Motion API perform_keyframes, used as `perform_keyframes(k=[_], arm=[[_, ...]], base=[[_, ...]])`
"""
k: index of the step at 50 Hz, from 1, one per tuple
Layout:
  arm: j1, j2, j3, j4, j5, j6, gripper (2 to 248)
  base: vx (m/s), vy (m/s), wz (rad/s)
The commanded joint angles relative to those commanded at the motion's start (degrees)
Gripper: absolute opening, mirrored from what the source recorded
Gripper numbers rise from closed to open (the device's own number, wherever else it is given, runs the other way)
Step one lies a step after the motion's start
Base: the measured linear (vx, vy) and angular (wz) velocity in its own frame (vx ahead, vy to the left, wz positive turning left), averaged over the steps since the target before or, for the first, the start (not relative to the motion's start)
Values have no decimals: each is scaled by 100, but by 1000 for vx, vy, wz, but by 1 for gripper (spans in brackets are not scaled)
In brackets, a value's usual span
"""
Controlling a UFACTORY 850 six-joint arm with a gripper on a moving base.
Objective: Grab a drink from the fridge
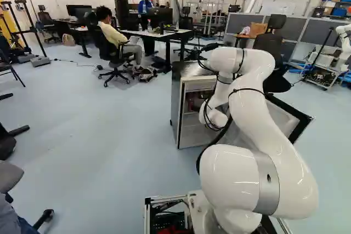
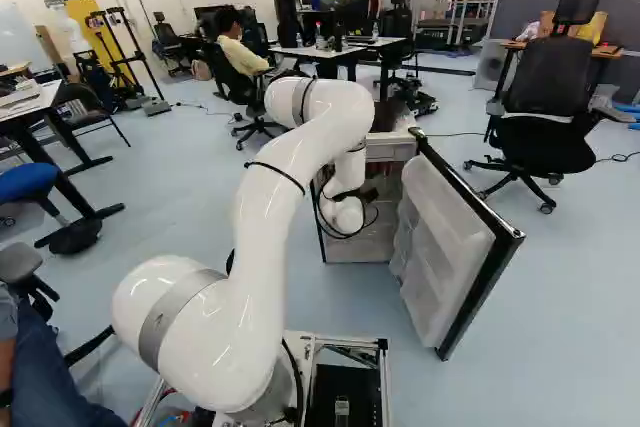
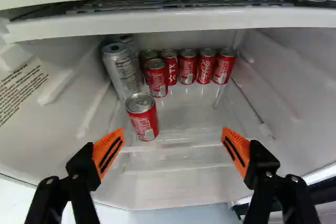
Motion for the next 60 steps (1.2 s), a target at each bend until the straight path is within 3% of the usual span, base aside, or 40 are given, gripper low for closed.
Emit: perform_keyframes(k=[45, 60], arm=[[113, -407, -767, -418, -589, 0, 247], [113, -407, -767, -472, -614, 0, 244]], base=[[0, 0, 0], [0, 0, 0]])
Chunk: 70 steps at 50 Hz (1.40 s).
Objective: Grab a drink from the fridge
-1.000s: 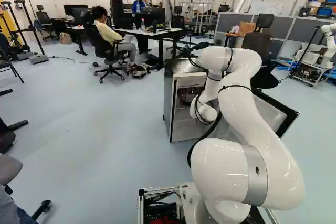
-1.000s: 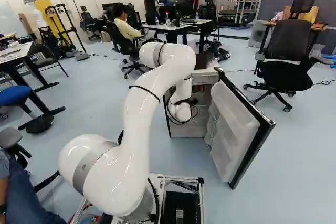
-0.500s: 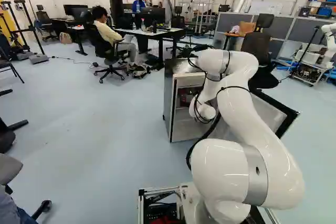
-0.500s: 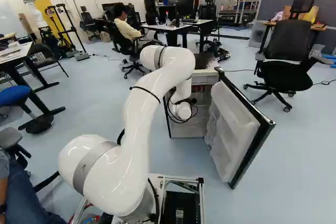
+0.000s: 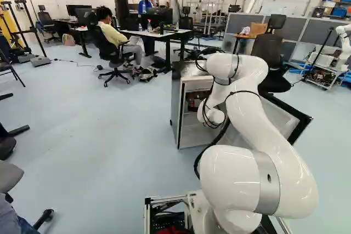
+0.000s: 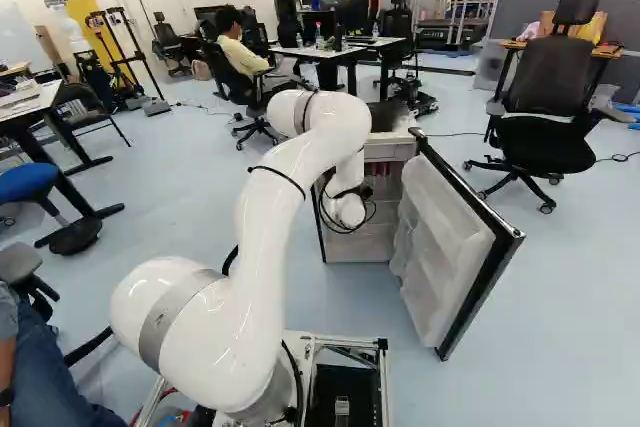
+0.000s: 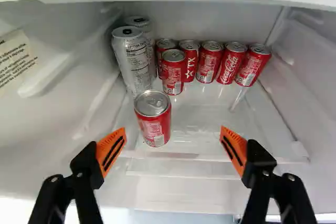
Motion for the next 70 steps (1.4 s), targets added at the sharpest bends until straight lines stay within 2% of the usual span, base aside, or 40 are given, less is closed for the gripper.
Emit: perform_keyframes(k=[1, 2, 6, 7, 11, 12, 17, 18, 22, 23, 38, 70], arm=[[0, 0, 0, 0, 0, 0, 244], [0, 0, 0, 0, 0, 0, 231], [0, 0, 0, 0, 0, 0, 231], [0, 0, 0, 0, 0, 0, 218], [0, 0, 0, 0, 0, 0, 218], [0, 0, 0, 0, 0, 0, 206], [0, 0, 0, 0, 0, 0, 206], [0, 0, 0, 0, 0, 0, 194], [0, 0, 0, 0, 0, 0, 194], [0, 0, 0, 0, 0, 0, 184], [14, 3, 5, 0, 0, 0, 186], [243, -130, -245, 0, 0, 0, 186]], base=[[0, 0, 0], [0, 0, 0], [0, 0, 0], [0, 0, 0], [0, 0, 0], [0, 0, 0], [0, 0, 0], [0, 0, 0], [0, 0, 0], [0, 0, 0], [0, 0, 0], [0, 0, 0]])
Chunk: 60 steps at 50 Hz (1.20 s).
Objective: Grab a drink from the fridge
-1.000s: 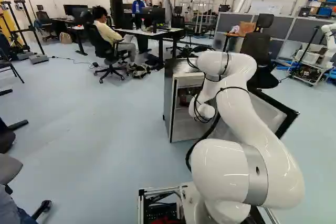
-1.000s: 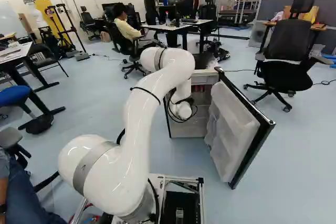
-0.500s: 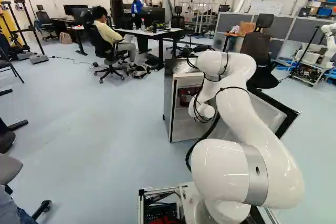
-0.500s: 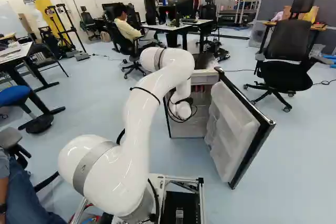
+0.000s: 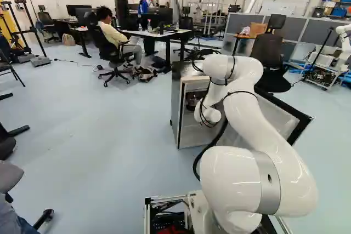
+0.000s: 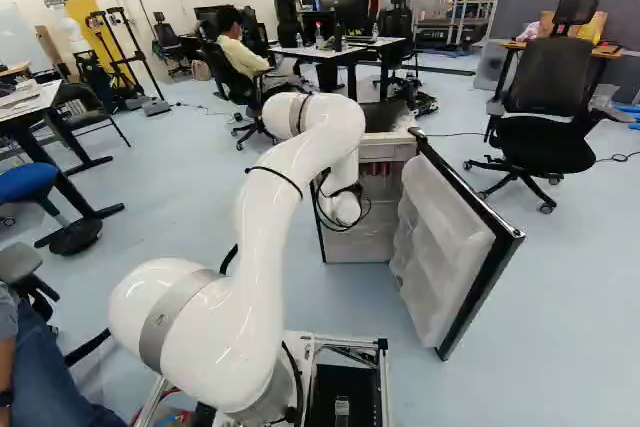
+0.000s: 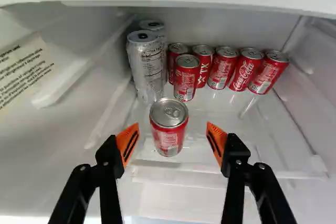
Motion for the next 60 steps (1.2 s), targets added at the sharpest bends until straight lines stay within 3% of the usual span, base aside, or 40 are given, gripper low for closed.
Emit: perform_keyframes(k=[41, 60], arm=[[31, -331, -331, 0, 11, 0, 186], [31, -331, -331, 0, 383, 0, 186]], base=[[0, 0, 0], [0, 0, 0]])
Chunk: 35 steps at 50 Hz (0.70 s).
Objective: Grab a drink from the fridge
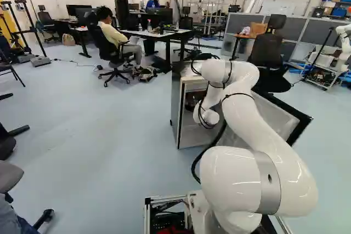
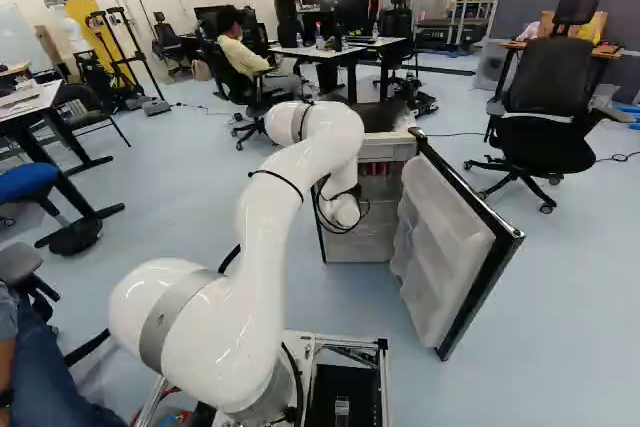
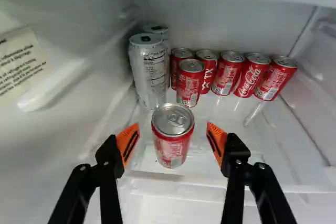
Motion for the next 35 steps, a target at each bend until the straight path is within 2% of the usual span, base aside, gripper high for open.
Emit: perform_keyframes(k=[24, 25, 29, 30, 34, 35], arm=[[0, 0, 0, 0, 78, 0, 186], [0, 0, 0, 0, 78, 0, 161], [0, 0, 0, 0, 78, 0, 161], [0, 0, 0, 0, 78, 0, 121], [0, 0, 0, 0, 78, 0, 121], [0, 0, 0, 0, 78, 0, 96]], base=[[0, 0, 0], [0, 0, 0], [0, 0, 0], [0, 0, 0], [0, 0, 0], [0, 0, 0]])
